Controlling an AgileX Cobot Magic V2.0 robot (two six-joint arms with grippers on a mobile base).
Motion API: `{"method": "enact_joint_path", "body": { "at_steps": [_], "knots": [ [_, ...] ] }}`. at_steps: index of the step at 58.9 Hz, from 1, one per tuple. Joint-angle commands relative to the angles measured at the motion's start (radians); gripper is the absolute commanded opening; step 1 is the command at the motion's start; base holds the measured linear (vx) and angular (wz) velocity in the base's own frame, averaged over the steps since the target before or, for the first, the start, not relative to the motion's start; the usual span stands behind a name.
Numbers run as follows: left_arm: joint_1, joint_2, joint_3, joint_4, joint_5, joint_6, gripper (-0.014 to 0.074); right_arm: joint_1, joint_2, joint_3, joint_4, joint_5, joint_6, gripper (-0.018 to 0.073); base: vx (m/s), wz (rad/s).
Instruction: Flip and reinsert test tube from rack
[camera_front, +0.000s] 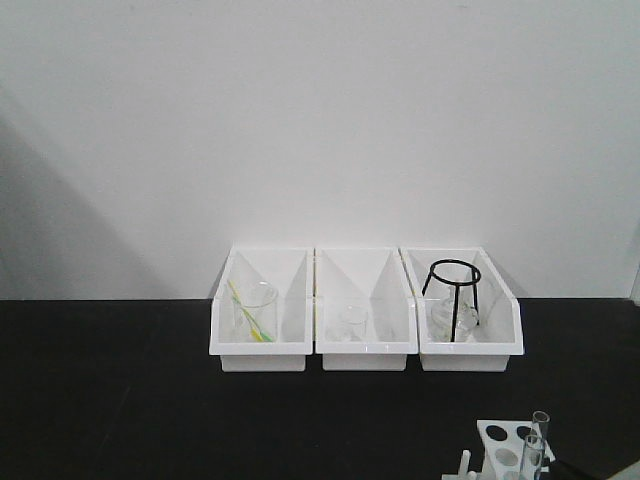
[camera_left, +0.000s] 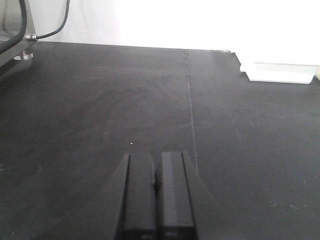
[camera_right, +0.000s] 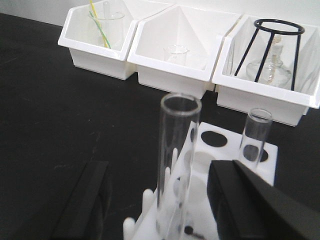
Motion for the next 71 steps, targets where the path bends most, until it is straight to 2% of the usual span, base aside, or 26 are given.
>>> {"method": "enact_joint_path", "body": {
  "at_steps": [1, 11, 19, 28, 38, 46, 55, 71],
  "knots": [
    [-0.007, -0.011, 0.0, -0.004, -0.088, 0.0, -0.0006, 0.0, 0.049, -0.06, 0.002, -0.1, 0.0, 0.0484, 0.0, 0.0],
    [-0.007, -0.011, 0.0, -0.004, -0.088, 0.0, -0.0006, 0.0, 0.161, -0.115, 0.001, -0.172, 0.0, 0.0482, 0.0, 0.0],
    [-0.007, -0.011, 0.0, -0.004, -0.088, 0.0, -0.0006, 0.0, 0.201, -0.129, 0.004, -0.187, 0.0, 0.043, 0.0, 0.0],
    [-0.007, -0.011, 0.0, -0.004, -0.088, 0.0, -0.0006, 0.0, 0.204, -0.129, 0.003, -0.201, 0.0, 0.0295, 0.0, 0.0],
    [-0.007, -0.011, 0.0, -0.004, -0.088, 0.0, -0.0006, 0.0, 0.204, -0.129, 0.002, -0.206, 0.0, 0.0094, 0.0, 0.0],
    [-0.007, -0.011, 0.0, -0.004, -0.088, 0.0, -0.0006, 0.0, 0.172, -0.129, 0.002, -0.211, 0.021, -0.0015, 0.0, 0.0],
    [-0.007, -0.011, 0.0, -0.004, -0.088, 0.0, -0.0006, 0.0, 0.057, -0.129, 0.002, -0.159, 0.069, -0.0013, 0.0, 0.0],
    [-0.007, -0.011, 0.0, -0.004, -0.088, 0.0, -0.0006, 0.0, -0.199, -0.195, 0.004, 0.136, 0.18, -0.001, 0.0, 0.0]
  ]
}}
